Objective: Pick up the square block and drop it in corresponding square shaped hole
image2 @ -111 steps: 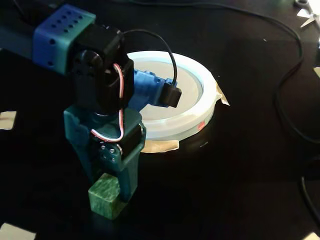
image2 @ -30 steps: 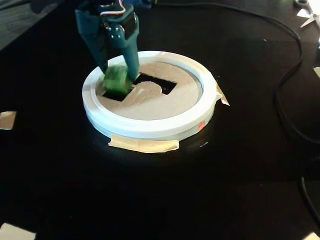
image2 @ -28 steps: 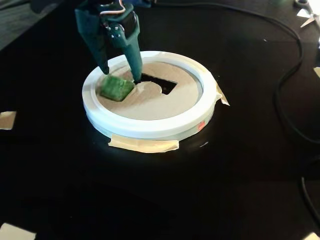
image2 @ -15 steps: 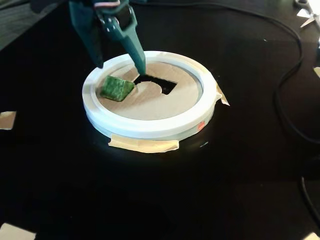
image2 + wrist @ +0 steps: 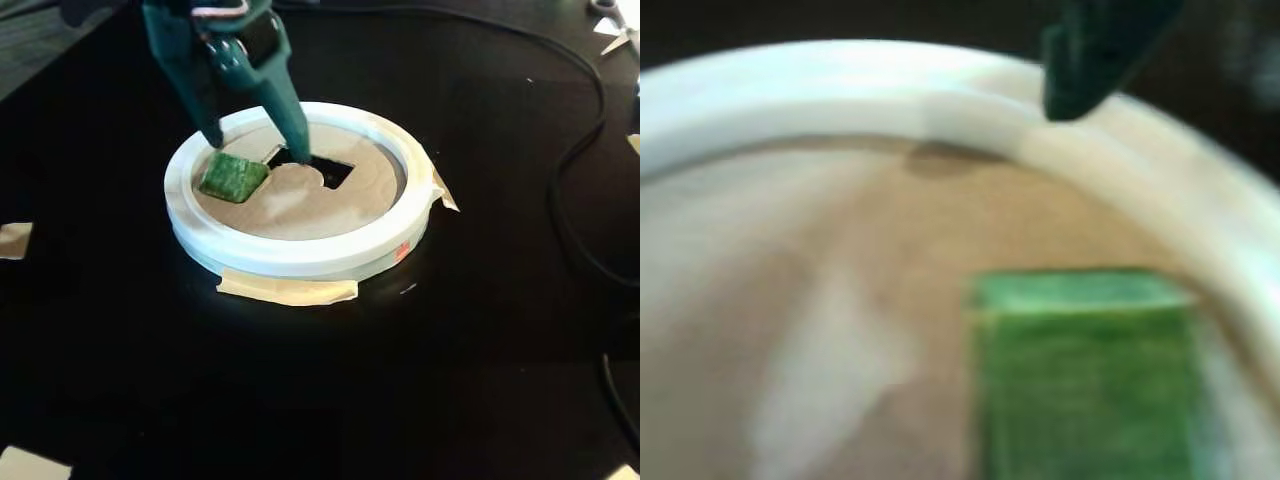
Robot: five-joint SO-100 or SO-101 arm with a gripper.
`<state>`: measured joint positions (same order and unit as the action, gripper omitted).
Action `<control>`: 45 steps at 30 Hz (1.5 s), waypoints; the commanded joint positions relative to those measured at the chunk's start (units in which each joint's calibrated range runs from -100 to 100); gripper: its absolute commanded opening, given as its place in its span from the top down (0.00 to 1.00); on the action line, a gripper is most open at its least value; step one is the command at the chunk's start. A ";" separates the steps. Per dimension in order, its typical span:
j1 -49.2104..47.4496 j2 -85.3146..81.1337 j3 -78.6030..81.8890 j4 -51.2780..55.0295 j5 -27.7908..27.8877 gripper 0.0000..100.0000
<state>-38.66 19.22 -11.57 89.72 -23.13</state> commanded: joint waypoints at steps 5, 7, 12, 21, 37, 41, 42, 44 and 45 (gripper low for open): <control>-1.41 4.83 -0.18 -6.18 0.05 0.23; -2.66 4.83 0.09 -6.18 0.05 0.23; -4.16 4.92 0.18 -6.48 0.00 0.23; -4.41 12.80 0.18 -12.70 -0.05 0.23; 0.83 1.16 -0.82 -3.77 0.83 0.21; 1.96 -5.02 -0.82 -1.06 1.51 0.21; 2.21 -5.83 -0.82 -0.76 1.86 0.21; 2.33 -9.32 0.27 1.45 2.25 0.21; 2.33 -10.48 0.27 2.65 2.30 0.21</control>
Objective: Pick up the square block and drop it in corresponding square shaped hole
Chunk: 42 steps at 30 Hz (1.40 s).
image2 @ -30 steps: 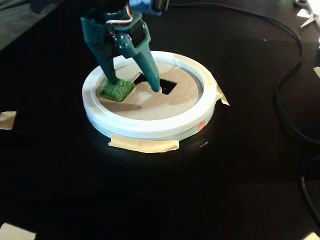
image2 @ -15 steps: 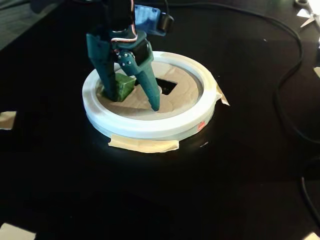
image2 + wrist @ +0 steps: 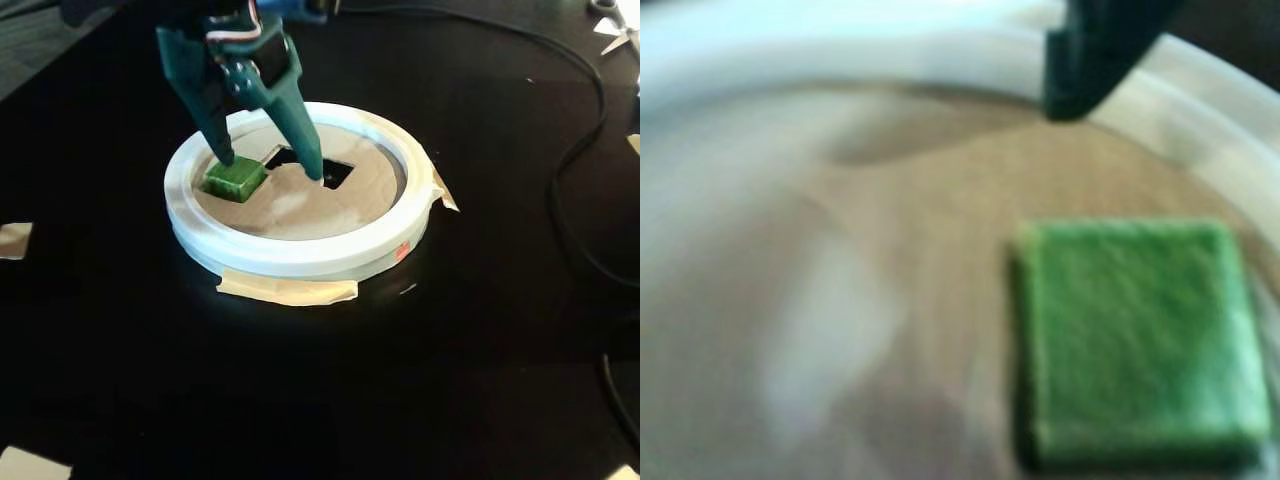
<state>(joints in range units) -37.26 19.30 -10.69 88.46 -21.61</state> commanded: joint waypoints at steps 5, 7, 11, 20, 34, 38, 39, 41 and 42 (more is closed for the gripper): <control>1.93 -18.36 -0.51 11.54 1.86 0.21; 4.05 -21.32 -0.51 11.54 3.47 0.21; 13.79 -30.19 4.50 11.54 7.08 0.22; 37.51 -63.86 41.65 0.50 13.09 0.21; 40.38 -113.48 95.66 -27.90 13.87 0.21; 40.51 -115.27 100.94 -26.89 13.97 0.21; 40.51 -114.83 101.31 -26.79 14.02 0.21; 41.01 -114.29 102.58 -26.59 14.75 0.22; 41.51 -114.56 103.40 -26.79 15.19 0.22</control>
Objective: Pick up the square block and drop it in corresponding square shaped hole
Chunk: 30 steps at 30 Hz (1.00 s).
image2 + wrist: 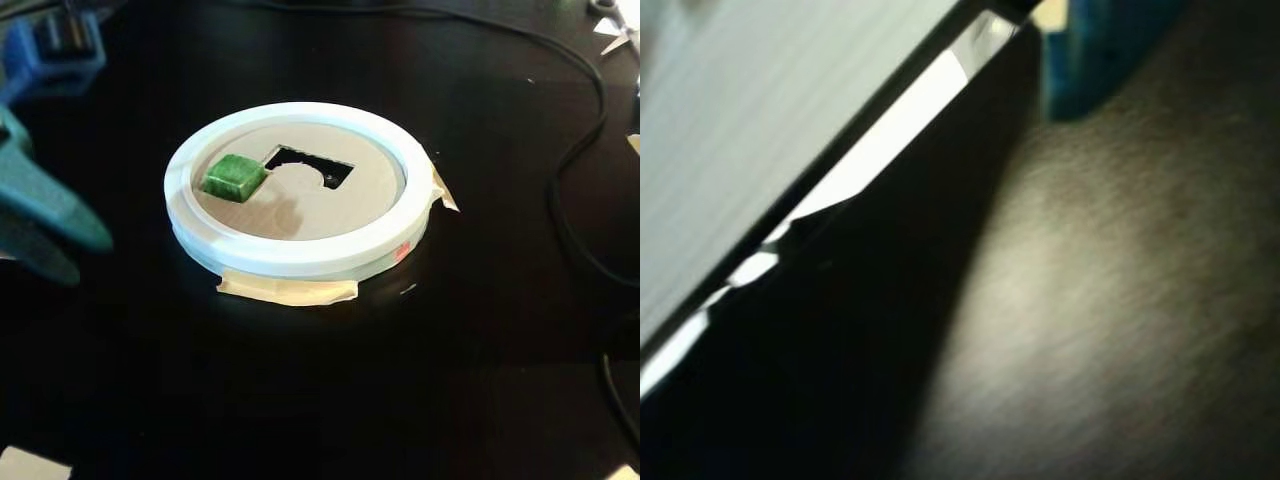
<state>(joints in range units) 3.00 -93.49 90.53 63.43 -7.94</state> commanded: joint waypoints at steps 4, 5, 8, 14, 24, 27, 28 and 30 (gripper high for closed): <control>1.50 -2.48 6.74 -2.47 2.15 0.22; 1.50 -2.57 7.46 -2.57 2.15 0.21; 0.50 -2.57 8.01 -2.87 2.15 0.21; -0.13 -2.57 8.01 -2.87 2.15 0.22; -0.13 -2.57 8.01 -2.87 2.15 0.22; -0.13 -2.57 8.01 -2.87 2.15 0.22; -0.13 -2.57 8.01 -2.87 2.15 0.22; -0.13 -2.57 8.01 -2.87 2.15 0.22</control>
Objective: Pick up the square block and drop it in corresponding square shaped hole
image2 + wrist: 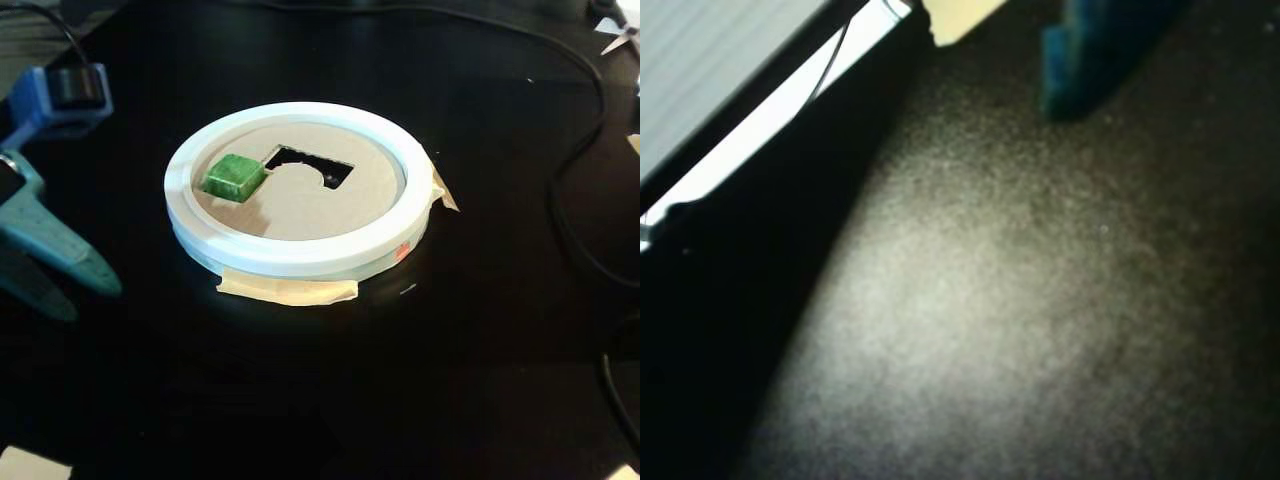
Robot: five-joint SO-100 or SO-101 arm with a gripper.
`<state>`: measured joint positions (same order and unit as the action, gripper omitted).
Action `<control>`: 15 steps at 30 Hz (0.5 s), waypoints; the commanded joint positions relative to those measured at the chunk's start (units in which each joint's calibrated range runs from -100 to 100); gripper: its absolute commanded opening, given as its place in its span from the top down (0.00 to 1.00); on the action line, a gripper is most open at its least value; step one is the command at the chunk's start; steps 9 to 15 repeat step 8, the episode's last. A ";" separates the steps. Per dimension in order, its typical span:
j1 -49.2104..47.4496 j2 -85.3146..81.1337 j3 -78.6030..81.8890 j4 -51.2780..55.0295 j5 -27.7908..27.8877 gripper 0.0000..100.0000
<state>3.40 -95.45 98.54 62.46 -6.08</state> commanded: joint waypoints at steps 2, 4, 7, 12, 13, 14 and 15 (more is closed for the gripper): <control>0.85 -0.70 0.10 -1.90 0.29 0.22; 0.85 -0.70 0.10 -1.90 0.29 0.22; 0.85 -0.70 0.10 -1.90 0.29 0.22; 0.85 -0.70 0.10 -1.90 0.29 0.22; 0.85 -0.70 0.10 -1.90 0.29 0.22; 0.85 -0.70 0.10 -1.90 0.29 0.22; 0.85 -0.70 0.10 -1.90 0.29 0.22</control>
